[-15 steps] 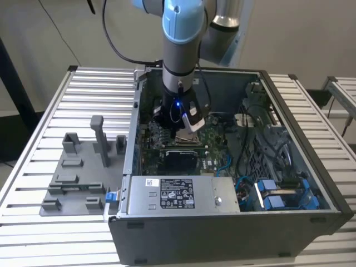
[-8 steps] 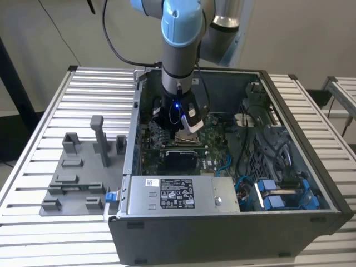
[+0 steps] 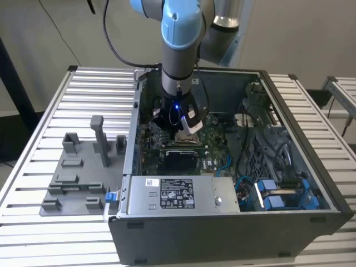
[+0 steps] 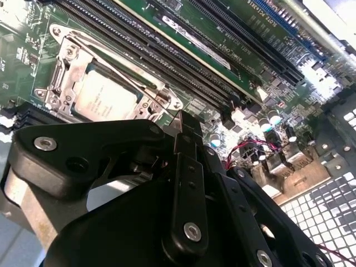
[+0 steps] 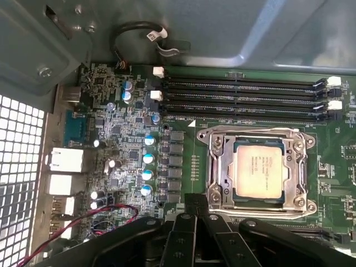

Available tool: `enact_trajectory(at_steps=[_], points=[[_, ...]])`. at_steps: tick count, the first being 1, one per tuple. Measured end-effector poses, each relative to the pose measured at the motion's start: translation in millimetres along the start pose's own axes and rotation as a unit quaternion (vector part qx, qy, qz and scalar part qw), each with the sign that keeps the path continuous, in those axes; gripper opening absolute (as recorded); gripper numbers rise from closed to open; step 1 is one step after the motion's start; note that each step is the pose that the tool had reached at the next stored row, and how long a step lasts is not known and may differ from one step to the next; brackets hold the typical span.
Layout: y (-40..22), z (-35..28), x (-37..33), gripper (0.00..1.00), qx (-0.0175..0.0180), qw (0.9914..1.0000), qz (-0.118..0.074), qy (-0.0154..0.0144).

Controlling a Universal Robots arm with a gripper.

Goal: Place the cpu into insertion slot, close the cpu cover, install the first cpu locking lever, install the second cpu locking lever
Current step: 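Install the second cpu locking lever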

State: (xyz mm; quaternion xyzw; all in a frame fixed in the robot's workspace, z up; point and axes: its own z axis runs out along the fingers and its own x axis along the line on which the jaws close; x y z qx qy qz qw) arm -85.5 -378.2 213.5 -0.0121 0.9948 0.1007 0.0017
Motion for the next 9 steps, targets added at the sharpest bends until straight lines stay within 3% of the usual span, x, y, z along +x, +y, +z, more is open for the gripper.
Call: enact_trajectory(at_steps=[9], points=[[0.1, 5.2, 0.0, 0.11, 0.0001, 1.0, 0.0, 0.0]])
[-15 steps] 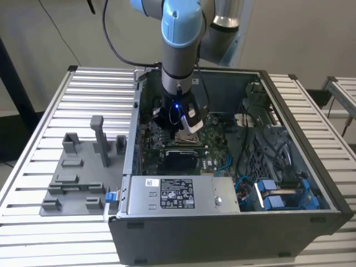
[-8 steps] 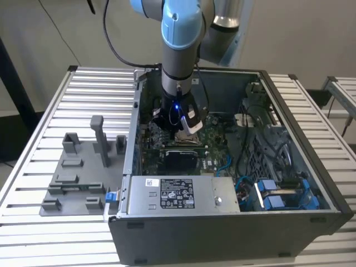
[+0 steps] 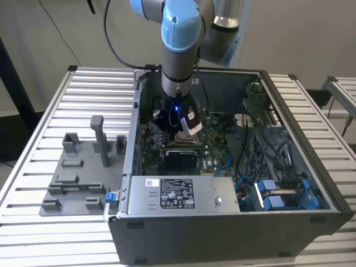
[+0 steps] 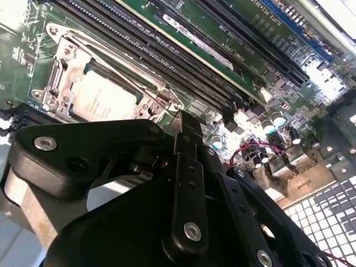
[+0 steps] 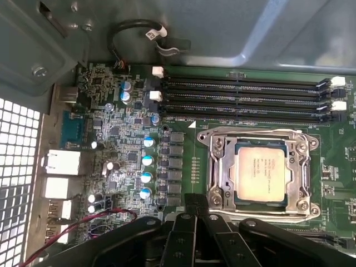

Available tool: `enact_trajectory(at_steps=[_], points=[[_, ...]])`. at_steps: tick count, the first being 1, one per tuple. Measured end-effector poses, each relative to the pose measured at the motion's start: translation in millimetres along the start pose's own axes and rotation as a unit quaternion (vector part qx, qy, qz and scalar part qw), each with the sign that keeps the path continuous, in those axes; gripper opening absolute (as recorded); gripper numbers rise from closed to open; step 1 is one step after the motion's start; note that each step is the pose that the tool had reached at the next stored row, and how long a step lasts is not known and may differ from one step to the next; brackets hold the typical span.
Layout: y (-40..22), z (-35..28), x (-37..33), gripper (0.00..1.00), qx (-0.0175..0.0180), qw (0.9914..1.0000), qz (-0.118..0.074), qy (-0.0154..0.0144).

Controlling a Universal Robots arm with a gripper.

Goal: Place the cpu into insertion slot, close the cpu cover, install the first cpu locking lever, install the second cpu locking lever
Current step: 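Install the second cpu locking lever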

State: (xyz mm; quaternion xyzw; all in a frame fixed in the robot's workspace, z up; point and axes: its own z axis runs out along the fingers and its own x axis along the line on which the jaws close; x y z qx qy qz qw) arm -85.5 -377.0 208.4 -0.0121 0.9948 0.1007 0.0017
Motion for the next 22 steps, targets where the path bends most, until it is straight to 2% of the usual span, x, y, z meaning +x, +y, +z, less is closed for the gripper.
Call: enact_trajectory(at_steps=[7, 16, 22], points=[[-0.5, 3.0, 0.0, 0.11, 0.0028, 1.0, 0.0, 0.0002], [-1.1, 6.1, 0.0, 0.11, 0.0128, 0.99991, 0.0, 0.0025], [-1.3, 8.5, 0.0, 0.11, 0.014, 0.9999, 0.0, 0.0026]])
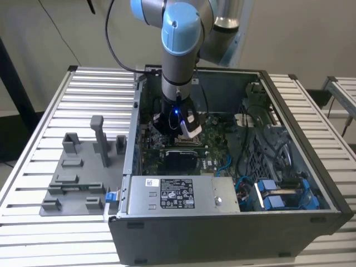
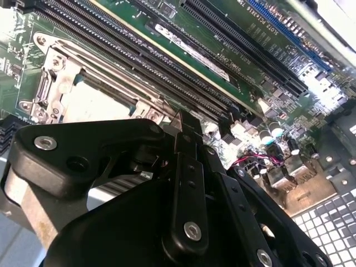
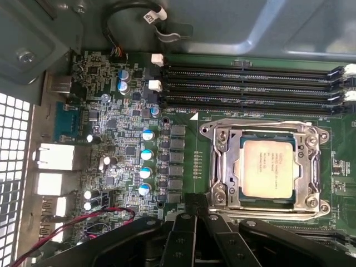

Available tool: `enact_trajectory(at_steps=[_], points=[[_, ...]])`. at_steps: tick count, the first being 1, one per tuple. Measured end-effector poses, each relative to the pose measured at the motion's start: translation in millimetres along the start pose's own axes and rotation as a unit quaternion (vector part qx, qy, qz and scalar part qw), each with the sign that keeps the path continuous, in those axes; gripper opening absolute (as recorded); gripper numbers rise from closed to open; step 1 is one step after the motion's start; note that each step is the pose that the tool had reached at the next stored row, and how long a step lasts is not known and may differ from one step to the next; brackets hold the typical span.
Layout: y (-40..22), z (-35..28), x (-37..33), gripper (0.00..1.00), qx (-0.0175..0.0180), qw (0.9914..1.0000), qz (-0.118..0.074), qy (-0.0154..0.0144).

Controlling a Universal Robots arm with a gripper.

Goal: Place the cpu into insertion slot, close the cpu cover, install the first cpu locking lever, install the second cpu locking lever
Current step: 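Install the second cpu locking lever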

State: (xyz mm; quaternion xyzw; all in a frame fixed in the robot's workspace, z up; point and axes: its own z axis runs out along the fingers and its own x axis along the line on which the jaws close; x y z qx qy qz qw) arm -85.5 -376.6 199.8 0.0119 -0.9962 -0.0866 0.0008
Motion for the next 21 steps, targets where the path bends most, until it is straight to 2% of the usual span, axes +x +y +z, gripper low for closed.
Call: enact_trajectory(at_steps=[8, 15, 21], points=[[-0.1, 0.8, 0.0, 0.11, 0.0036, 0.99999, 0.0, 0.0004], [-0.1, 1.1, 0.0, 0.11, 0.0106, 0.99994, 0.0, 0.0027], [0.9, 1.8, 0.0, 0.11, 0.0116, 0.99993, 0.0, 0.0026]])
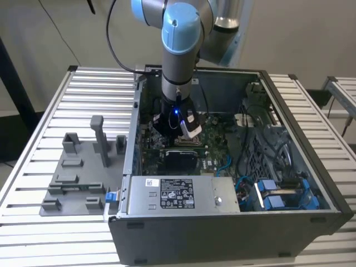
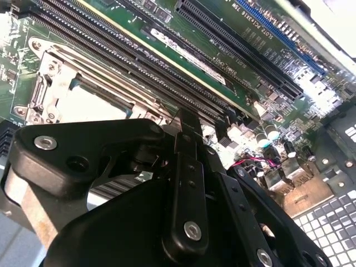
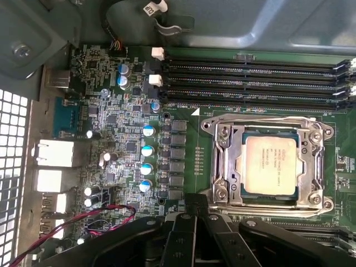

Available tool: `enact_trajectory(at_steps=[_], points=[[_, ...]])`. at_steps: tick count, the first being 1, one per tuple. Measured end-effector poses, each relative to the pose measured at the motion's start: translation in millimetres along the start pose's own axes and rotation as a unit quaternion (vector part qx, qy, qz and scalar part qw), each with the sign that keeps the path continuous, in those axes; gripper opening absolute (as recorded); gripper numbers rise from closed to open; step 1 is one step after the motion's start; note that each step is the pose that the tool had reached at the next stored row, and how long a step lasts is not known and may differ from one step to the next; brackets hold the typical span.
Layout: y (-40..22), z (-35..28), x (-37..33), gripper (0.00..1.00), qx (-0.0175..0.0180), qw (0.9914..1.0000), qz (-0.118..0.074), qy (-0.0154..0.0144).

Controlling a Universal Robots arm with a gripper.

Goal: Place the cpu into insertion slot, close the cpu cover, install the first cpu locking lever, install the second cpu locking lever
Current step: 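Install the second cpu locking lever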

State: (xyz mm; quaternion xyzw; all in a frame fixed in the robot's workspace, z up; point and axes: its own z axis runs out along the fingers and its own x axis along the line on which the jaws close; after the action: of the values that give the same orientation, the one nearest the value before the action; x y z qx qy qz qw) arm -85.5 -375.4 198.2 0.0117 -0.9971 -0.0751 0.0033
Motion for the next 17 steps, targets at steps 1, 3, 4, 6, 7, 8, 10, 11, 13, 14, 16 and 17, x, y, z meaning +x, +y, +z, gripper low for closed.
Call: enact_trajectory(at_steps=[1, 3, 4, 6, 7, 8, 10, 11, 13, 14, 16, 17], points=[[0.1, 0.0, 0.0, 0.11, 0.0002, 1.0, 0.0, 0.0], [0.2, 0.0, 0.0, 0.11, 0.0002, 1.0, 0.0, 0.0], [0.3, -0.2, 0.0, 0.11, 0.0002, 1.0, 0.0, 0.0], [0.5, -1.3, 0.0, 0.11, 0.0, 1.0, 0.0, -0.0001], [0.7, -2.0, 0.0, 0.11, 0.0, 1.0, 0.0, -0.0001], [0.7, -2.4, 0.0, 0.11, 0.0, 1.0, 0.0, -0.0001], [0.9, -3.5, 0.0, 0.11, 0.0001, 1.0, 0.0, 0.0], [1.2, -3.5, 0.0, 0.11, 0.0001, 1.0, 0.0, 0.0], [2.1, -3.8, 0.0, 0.11, 0.0002, 1.0, 0.0, 0.0], [2.4, -4.0, 0.0, 0.11, 0.0002, 1.0, 0.0, 0.0], [3.1, -5.1, 0.0, 0.11, 0.0002, 1.0, 0.0, 0.0], [3.6, -5.9, 0.0, 0.11, 0.0001, 1.0, 0.0, 0.0]])
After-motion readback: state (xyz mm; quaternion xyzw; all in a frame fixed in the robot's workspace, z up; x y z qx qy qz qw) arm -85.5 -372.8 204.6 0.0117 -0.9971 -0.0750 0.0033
